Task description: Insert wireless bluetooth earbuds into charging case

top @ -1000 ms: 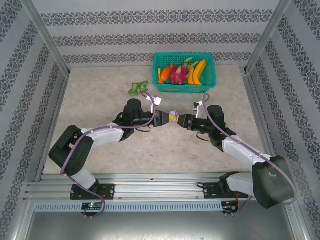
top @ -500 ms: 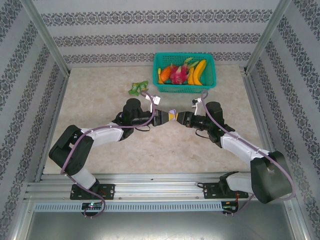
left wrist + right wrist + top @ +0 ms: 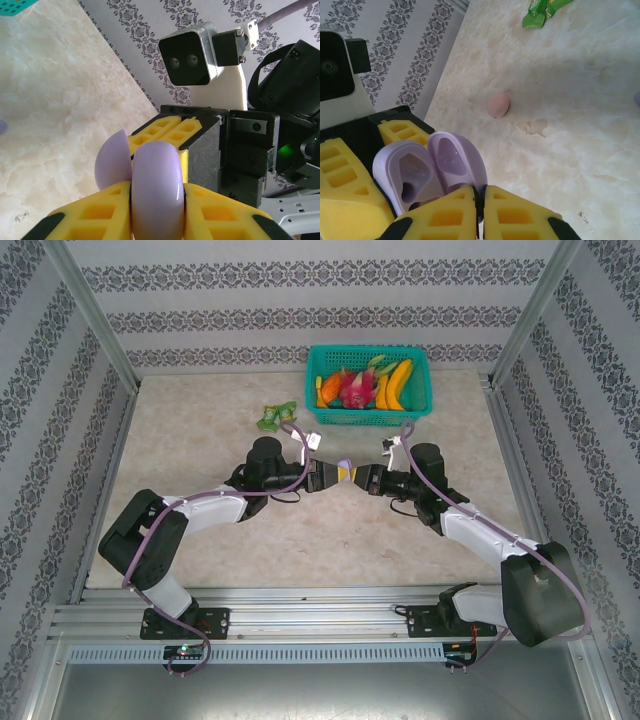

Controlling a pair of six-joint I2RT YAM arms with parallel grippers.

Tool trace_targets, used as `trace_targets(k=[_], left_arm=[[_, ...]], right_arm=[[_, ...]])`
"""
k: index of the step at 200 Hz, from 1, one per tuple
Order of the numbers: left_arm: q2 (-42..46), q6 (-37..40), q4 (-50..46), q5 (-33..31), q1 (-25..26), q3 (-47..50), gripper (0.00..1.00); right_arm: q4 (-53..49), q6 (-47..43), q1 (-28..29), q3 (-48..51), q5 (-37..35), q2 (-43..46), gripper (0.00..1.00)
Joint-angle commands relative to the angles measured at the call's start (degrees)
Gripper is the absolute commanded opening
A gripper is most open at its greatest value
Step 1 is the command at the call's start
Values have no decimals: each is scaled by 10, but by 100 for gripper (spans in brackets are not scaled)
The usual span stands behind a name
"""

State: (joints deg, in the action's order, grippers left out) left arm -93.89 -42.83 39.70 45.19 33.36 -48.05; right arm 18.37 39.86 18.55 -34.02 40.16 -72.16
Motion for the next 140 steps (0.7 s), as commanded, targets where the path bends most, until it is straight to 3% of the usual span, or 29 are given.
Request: trace_targets(k=[1, 82, 113, 140], left_arm=[[-3, -3, 24, 25, 2, -16, 32], [22, 16, -12, -17, 2, -17, 68], [64, 80, -139, -24, -6, -52, 76], [94, 171, -312, -27, -19, -111, 84]], right_arm=[[7, -14, 4, -22, 0, 8, 7], [-60, -54, 4, -38, -30, 29, 4], [-113, -104, 4, -66, -48, 26, 3], [-138, -150, 6, -95, -68, 12, 2]])
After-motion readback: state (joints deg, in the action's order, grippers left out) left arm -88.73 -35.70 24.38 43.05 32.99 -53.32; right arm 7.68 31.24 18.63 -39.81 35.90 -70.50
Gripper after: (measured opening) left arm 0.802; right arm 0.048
